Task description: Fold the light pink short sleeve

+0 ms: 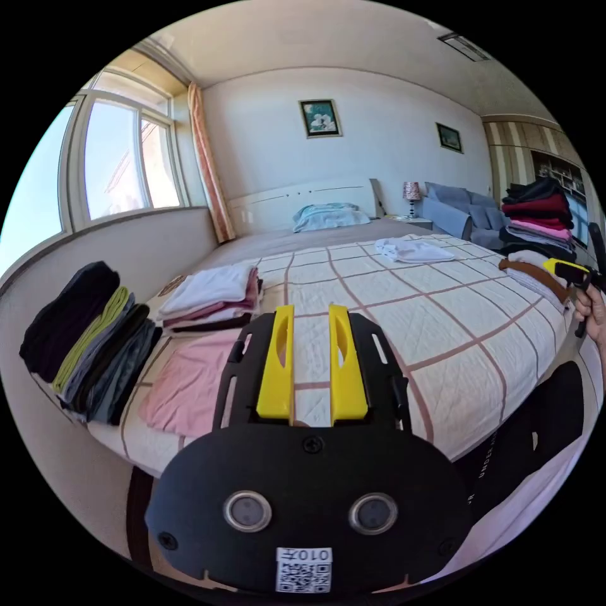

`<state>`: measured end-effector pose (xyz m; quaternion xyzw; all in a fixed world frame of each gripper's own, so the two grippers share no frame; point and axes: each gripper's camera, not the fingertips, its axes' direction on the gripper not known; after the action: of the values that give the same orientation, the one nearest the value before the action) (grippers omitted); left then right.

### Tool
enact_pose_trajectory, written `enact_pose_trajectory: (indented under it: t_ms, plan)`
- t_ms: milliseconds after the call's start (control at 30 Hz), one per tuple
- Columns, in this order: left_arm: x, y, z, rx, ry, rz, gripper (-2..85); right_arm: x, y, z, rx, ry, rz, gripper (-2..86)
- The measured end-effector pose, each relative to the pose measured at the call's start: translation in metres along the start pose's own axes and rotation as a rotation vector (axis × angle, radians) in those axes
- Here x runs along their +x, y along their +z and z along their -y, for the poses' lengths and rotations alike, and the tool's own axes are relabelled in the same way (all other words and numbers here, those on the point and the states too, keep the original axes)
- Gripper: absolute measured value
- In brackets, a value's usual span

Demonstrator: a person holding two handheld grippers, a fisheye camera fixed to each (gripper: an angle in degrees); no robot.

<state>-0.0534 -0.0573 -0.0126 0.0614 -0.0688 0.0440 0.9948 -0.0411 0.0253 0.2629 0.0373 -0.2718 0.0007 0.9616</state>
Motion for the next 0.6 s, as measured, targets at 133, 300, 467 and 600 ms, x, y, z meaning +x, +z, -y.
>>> enact_pose_trajectory:
  t_ms: [133, 300, 467, 600]
  plan:
    - [-0.028, 0.024, -0.005, -0.15, -0.013, 0.108, 14.4, -0.032, -0.022, 0.004, 0.002, -0.029, 0.009, 2.5]
    - [-0.025, 0.088, 0.028, -0.367, 0.049, 0.117, 16.2, -0.062, -0.032, 0.004, -0.01, -0.08, -0.007, 2.7]
    - [-0.044, 0.112, 0.029, -0.391, 0.017, 0.134, 13.3, -0.067, -0.046, -0.001, -0.011, -0.068, -0.029, 2.8]
    - [-0.112, 0.101, 0.028, -0.305, -0.293, -0.114, 10.7, -0.054, -0.06, -0.018, -0.021, -0.024, -0.061, 2.8]
